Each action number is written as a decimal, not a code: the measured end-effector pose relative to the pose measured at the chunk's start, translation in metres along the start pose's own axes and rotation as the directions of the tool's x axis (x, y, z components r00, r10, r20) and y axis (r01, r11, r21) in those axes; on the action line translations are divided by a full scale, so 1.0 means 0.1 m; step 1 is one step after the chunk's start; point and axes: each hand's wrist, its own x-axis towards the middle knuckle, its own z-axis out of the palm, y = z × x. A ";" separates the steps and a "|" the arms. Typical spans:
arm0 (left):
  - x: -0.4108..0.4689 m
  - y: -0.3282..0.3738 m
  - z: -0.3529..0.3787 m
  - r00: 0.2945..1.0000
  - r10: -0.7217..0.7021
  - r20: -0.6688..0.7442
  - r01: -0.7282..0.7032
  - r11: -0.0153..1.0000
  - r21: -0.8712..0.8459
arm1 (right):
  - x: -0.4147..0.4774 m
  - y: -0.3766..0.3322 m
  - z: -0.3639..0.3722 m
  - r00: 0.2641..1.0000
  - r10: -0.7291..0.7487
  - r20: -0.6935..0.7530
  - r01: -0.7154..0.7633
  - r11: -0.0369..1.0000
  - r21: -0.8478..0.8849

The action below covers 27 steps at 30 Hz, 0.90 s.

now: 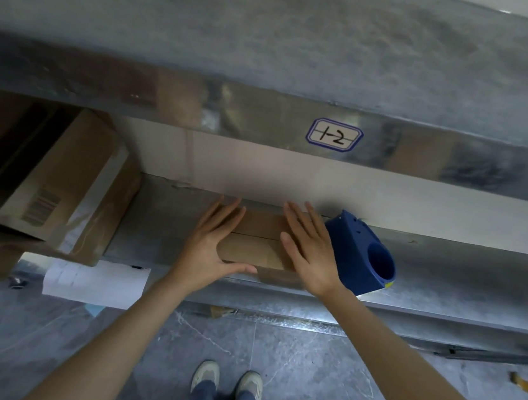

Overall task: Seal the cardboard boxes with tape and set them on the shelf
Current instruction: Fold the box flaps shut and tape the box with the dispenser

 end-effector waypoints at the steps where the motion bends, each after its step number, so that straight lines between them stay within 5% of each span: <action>1: 0.00 0.02 0.01 0.999 -0.046 -0.010 0.046 0.997 -0.054 | 0.00 0.00 0.02 0.997 0.067 -0.033 -0.063 0.992 0.110; 5: 0.02 0.05 0.02 0.988 -0.150 -0.033 0.141 0.973 -0.184 | 0.00 -0.02 0.05 0.974 0.208 -0.086 -0.153 0.891 0.426; 13: 0.00 0.06 0.02 0.978 -0.203 -0.048 0.181 0.940 -0.290 | -0.03 -0.02 0.06 0.941 0.330 -0.072 -0.216 0.752 0.623; 16: -0.01 0.01 0.01 0.989 -0.139 -0.048 0.128 0.973 -0.194 | -0.04 -0.01 0.06 0.956 0.268 -0.122 -0.177 0.853 0.491; 19: 0.01 -0.03 -0.02 0.999 0.000 -0.040 0.002 0.999 0.047 | -0.03 0.02 0.05 0.980 -0.050 -0.191 0.068 0.994 0.090; 22: 0.02 -0.08 -0.03 0.982 0.186 -0.019 -0.179 0.965 0.189 | -0.02 0.07 0.00 0.935 -0.355 -0.026 0.342 0.917 -0.207; 27: 0.05 -0.14 0.00 0.965 0.262 -0.009 -0.255 0.946 0.200 | 0.02 0.10 -0.04 0.908 -0.380 0.175 0.416 0.864 -0.283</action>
